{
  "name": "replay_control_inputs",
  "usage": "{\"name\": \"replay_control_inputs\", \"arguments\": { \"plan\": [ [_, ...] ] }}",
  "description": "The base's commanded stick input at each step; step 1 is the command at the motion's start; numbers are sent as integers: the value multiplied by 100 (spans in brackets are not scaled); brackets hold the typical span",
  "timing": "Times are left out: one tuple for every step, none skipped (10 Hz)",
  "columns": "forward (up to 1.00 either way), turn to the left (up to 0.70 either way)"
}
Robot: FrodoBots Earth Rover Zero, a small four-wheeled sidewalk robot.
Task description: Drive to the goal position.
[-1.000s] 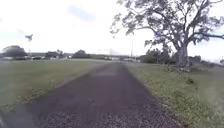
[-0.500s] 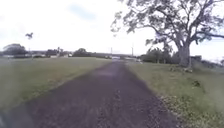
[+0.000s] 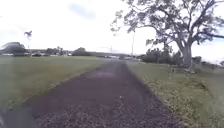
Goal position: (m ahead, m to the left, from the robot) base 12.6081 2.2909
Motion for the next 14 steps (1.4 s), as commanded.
{"name": "replay_control_inputs", "arguments": {
  "plan": [
    [50,0],
    [50,0],
    [50,0],
    [50,0],
    [50,0],
    [50,0],
    [50,0],
    [50,0],
    [50,0],
    [50,0],
    [50,0],
    [50,0],
    [50,0],
    [50,0]
  ]
}}
